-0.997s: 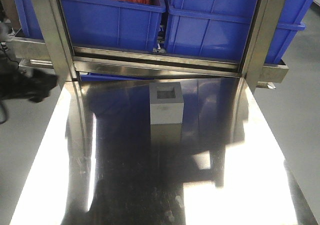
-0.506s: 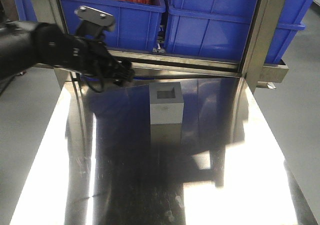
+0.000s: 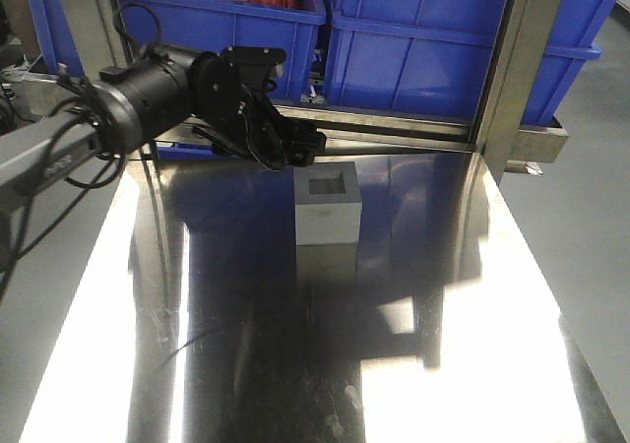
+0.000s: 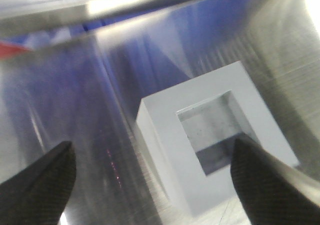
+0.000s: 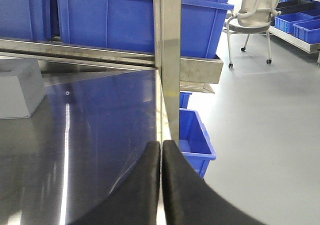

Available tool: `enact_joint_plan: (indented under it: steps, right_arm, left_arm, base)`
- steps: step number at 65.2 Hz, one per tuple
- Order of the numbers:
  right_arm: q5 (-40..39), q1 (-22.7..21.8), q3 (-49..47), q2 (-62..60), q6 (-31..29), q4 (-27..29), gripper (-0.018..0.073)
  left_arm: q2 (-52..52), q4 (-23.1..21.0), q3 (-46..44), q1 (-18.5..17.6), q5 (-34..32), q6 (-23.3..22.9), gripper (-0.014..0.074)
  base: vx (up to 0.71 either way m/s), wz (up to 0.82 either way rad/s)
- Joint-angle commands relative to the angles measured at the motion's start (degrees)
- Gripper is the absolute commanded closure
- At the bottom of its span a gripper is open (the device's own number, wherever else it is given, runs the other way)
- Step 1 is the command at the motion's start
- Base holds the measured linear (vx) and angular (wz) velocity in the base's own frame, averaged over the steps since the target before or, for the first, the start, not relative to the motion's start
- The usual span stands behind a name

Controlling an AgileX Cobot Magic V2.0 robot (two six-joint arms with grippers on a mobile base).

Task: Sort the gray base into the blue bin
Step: 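Reach the left gripper down over the gray square block, then close the left gripper on the gray block's rim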

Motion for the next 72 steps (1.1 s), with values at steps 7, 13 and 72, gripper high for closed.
enact_joint_plan:
  steps: [7, 13, 72]
  right_arm:
    - [-4.3, 0.0, 0.1, 0.0, -0.5, -0.4, 0.0564]
    - [-4.3, 0.0, 0.1, 0.0, -0.5, -0.4, 0.0564]
    - [-4.3, 0.0, 0.1, 0.0, -0.5, -0.4, 0.0564]
  left_arm:
    - [-0.3, -3.4, -4.1, -0.2, -1.6, -1.4, -0.001]
    - [0.7, -3.7, -4.0, -0.2, -1.7, -1.4, -0.001]
    - [4.1, -2.2, -4.0, -0.2, -2.9, -1.4, 0.0033]
  base:
    - [0.0, 0.0]
    - [0.0, 0.0]
    - [0.0, 0.0]
